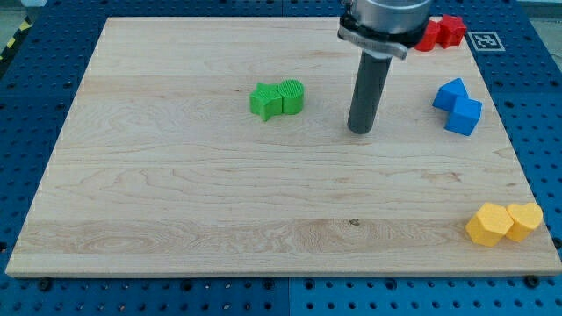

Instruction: Separate the green blocks

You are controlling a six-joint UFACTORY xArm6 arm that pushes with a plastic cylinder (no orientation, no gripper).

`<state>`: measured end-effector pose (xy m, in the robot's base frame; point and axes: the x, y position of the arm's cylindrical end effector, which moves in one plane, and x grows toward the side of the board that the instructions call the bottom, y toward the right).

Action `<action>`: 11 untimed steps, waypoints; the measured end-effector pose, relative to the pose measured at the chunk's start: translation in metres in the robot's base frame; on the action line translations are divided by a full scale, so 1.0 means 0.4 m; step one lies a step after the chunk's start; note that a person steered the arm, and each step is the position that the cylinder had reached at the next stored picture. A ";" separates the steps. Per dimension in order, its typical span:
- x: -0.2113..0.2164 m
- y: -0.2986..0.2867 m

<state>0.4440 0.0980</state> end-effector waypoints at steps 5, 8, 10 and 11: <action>-0.019 -0.127; -0.073 -0.262; -0.140 -0.356; -0.149 -0.393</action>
